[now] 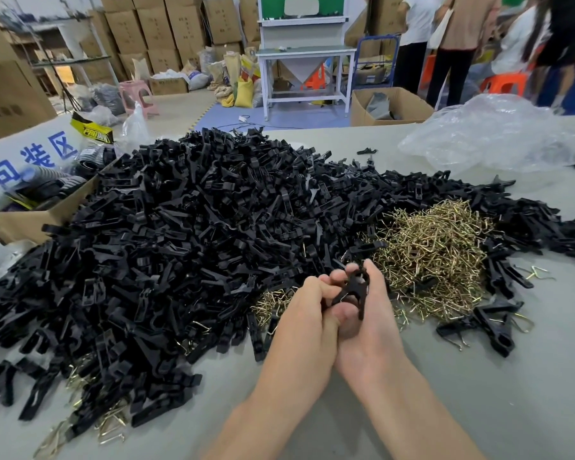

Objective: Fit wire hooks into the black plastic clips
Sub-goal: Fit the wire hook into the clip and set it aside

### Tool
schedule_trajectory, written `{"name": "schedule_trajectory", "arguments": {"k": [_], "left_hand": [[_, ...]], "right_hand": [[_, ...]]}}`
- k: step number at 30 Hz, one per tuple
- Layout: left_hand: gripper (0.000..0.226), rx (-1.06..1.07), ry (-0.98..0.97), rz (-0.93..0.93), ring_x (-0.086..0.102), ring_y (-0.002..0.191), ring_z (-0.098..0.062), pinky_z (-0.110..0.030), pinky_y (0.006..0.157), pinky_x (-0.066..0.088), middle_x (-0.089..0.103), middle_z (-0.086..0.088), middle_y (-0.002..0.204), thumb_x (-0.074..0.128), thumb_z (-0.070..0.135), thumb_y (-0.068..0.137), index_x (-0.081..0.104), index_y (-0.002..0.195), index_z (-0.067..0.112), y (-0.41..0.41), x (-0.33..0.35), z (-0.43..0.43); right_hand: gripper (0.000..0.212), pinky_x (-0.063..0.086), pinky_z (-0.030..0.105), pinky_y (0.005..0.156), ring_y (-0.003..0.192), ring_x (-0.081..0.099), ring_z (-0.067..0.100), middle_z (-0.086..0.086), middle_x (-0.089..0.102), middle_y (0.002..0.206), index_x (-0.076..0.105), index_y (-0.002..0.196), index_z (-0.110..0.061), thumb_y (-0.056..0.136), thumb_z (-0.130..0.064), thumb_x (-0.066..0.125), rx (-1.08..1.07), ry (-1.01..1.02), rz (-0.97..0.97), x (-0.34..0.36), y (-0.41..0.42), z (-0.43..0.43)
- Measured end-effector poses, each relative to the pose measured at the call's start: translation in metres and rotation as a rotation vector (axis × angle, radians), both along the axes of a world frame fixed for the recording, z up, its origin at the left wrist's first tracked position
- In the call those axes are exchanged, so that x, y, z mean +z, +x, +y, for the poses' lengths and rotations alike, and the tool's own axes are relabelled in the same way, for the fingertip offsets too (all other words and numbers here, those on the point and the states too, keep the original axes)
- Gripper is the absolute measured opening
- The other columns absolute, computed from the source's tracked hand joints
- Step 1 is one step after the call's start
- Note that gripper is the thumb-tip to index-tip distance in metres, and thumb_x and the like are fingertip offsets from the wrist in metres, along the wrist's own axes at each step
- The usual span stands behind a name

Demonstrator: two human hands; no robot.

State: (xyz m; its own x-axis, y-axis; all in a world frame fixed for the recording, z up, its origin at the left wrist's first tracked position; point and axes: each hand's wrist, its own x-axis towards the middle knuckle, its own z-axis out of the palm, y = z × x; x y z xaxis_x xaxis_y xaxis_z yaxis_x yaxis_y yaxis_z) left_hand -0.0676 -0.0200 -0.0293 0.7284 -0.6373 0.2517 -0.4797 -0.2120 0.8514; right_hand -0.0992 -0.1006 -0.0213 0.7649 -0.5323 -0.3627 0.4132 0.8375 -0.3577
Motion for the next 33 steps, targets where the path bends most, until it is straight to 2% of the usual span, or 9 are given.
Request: {"name": "schedule_trajectory", "arguments": {"k": [2, 5, 11, 15, 17, 21, 26, 29, 33], "left_hand": [[0.031, -0.023, -0.005, -0.015, 0.054, 0.102, 0.015, -0.004, 0.08, 0.038, 0.059, 0.036, 0.108, 0.064, 0.022, 0.096, 0.047, 0.087, 0.046, 0.003, -0.001, 0.002], [0.024, -0.044, -0.019, -0.015, 0.054, 0.103, 0.017, -0.002, 0.079, 0.037, 0.053, 0.043, 0.116, 0.065, 0.023, 0.095, 0.048, 0.092, 0.039, 0.003, 0.0, 0.009], [0.032, -0.074, -0.006, -0.014, 0.052, 0.109, 0.014, -0.001, 0.084, 0.035, 0.061, 0.028, 0.111, 0.065, 0.025, 0.096, 0.049, 0.102, 0.052, 0.001, 0.002, 0.008], [0.04, -0.112, -0.02, -0.024, 0.05, 0.116, 0.013, -0.001, 0.091, 0.034, 0.059, 0.026, 0.121, 0.063, 0.021, 0.097, 0.05, 0.109, 0.056, -0.001, 0.001, 0.007], [0.038, -0.092, -0.012, 0.0, 0.052, 0.113, 0.011, -0.002, 0.089, 0.035, 0.061, 0.023, 0.12, 0.063, 0.019, 0.097, 0.052, 0.107, 0.054, 0.0, -0.001, 0.007], [0.043, -0.034, 0.038, -0.003, 0.058, 0.106, 0.005, -0.006, 0.085, 0.04, 0.065, 0.017, 0.112, 0.054, 0.012, 0.099, 0.048, 0.092, 0.054, -0.001, -0.007, 0.005], [0.038, -0.042, 0.056, -0.001, 0.061, 0.102, -0.005, -0.02, 0.09, 0.048, 0.064, 0.012, 0.111, 0.044, 0.007, 0.099, 0.043, 0.092, 0.045, -0.002, -0.008, 0.003], [0.038, -0.03, 0.046, 0.031, 0.062, 0.097, -0.003, -0.011, 0.082, 0.045, 0.065, 0.008, 0.099, 0.044, 0.005, 0.097, 0.044, 0.09, 0.042, -0.002, -0.007, 0.003], [0.041, -0.012, 0.056, 0.033, 0.061, 0.092, 0.002, -0.006, 0.077, 0.042, 0.064, 0.008, 0.097, 0.046, 0.0, 0.096, 0.044, 0.09, 0.041, -0.001, -0.005, 0.003]], "right_hand": [[0.03, 0.06, 0.029, 0.062, 0.065, 0.068, 0.017, -0.001, 0.062, 0.071, 0.06, 0.085, -0.017, 0.094, -0.045, 0.064, 0.037, 0.025, -0.004, 0.001, -0.002, -0.002], [0.03, 0.06, 0.031, 0.063, 0.066, 0.066, 0.016, -0.002, 0.062, 0.073, 0.059, 0.084, -0.016, 0.091, -0.044, 0.068, 0.104, 0.026, -0.01, 0.0, -0.004, -0.003], [0.041, 0.06, 0.029, 0.063, 0.067, 0.07, 0.014, 0.001, 0.068, 0.076, 0.065, 0.058, -0.016, 0.084, -0.048, 0.069, 0.128, 0.028, -0.006, 0.003, -0.006, -0.007], [0.034, 0.061, 0.03, 0.059, 0.074, 0.074, 0.015, 0.0, 0.067, 0.104, 0.072, 0.063, -0.014, 0.084, -0.04, 0.074, 0.089, 0.1, -0.008, 0.002, -0.009, -0.008], [0.028, 0.061, 0.031, 0.062, 0.077, 0.074, 0.015, 0.0, 0.067, 0.108, 0.072, 0.068, -0.014, 0.084, -0.038, 0.075, 0.081, 0.112, -0.004, 0.001, -0.008, -0.007], [0.037, 0.059, 0.027, 0.055, 0.062, 0.071, 0.012, 0.0, 0.07, 0.085, 0.072, 0.056, -0.016, 0.084, -0.04, 0.072, 0.075, 0.134, 0.007, 0.0, -0.005, -0.001], [0.035, 0.056, 0.024, 0.047, 0.039, 0.056, 0.008, 0.002, 0.071, 0.073, 0.072, 0.061, -0.017, 0.076, -0.048, 0.074, 0.075, 0.148, -0.006, -0.002, -0.005, 0.004], [0.038, 0.054, 0.022, 0.043, 0.034, 0.051, 0.007, 0.002, 0.07, 0.072, 0.072, 0.059, -0.017, 0.076, -0.051, 0.073, 0.072, 0.152, -0.015, -0.003, -0.005, 0.004], [0.04, 0.053, 0.022, 0.042, 0.034, 0.052, 0.008, 0.003, 0.071, 0.072, 0.073, 0.057, -0.016, 0.077, -0.05, 0.074, 0.082, 0.141, 0.003, -0.003, -0.005, 0.005]]}}
